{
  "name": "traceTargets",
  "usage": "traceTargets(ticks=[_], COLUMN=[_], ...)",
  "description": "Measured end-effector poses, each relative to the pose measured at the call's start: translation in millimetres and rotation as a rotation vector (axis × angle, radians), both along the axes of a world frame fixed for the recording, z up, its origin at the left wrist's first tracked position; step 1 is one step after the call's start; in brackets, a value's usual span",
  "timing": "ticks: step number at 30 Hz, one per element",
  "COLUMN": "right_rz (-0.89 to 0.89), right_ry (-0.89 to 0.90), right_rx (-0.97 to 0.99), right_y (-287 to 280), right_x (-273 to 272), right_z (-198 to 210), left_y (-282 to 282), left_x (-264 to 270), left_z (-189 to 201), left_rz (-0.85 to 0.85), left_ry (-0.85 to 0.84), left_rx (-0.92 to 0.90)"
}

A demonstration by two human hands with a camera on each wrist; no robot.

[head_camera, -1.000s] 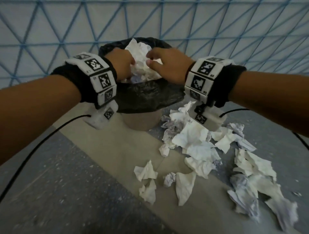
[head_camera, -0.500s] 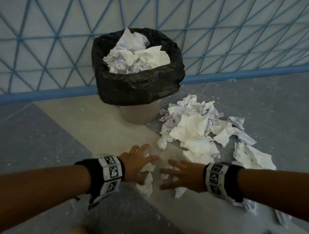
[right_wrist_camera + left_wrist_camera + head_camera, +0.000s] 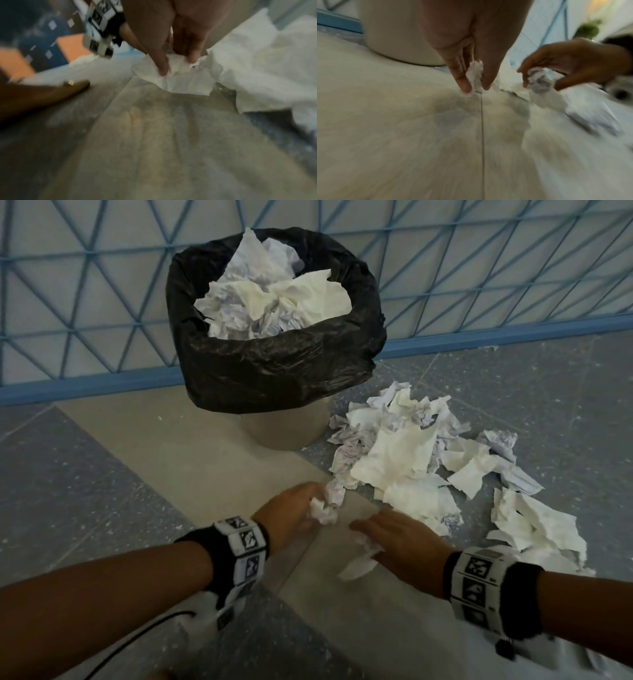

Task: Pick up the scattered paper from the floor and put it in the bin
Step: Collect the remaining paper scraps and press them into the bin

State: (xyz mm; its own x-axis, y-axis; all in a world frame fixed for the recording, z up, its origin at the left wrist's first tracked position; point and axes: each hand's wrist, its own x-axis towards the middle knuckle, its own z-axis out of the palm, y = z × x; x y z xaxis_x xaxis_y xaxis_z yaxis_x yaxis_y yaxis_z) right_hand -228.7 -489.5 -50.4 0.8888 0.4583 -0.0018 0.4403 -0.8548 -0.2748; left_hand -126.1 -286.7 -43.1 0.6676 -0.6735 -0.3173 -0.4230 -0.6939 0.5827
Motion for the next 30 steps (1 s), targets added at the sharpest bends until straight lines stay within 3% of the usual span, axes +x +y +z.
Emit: traceTargets(ticks=[2,5,9,14,20,23,27,30], right_rz=[-0.188,-0.350,-0.305,-0.305,-0.400,-0.426,-0.436,-0.452], right_ry=[0.003,0.131,0.470,0.500,0.200,0.019,-0.240,-0.377], right_rx=[0.080,-0.059,-0.108,0.001,0.458,0.667,0.966,1.058], right_y=[-7.6,-17.2,-23.0,-16.1,-10.6,-16.3,-15.5,0.0], right_x=[-4.9,-14.3,-22.2,-1.1,30.3,52.8,89.9,133.0], right_z=[3.0,2.3,-8.6,2.8,61.7,113.7,194.6,231.2], left_y=[-17.3,-36.6,-45.4,-39.7,-19.4,-7.6,3.2,5.0], left_x=[11.5,14.0,5.7,2.3,10.4,19.1,48.3,88.8], left_z=[-4.3,-16.3,-18.7,-5.7,54.2,112.8,206.3,249.5], left_rz=[-0.008,-0.054,-0.071,-0.070,-0.005,0.003,0.206,0.369], left_ry=[-0.062,-0.069,-0.050,-0.031,0.014,-0.051,-0.387,-0.607], left_rx=[0.018,0.087,0.134,0.224,0.124,-0.080,-0.415,-0.379])
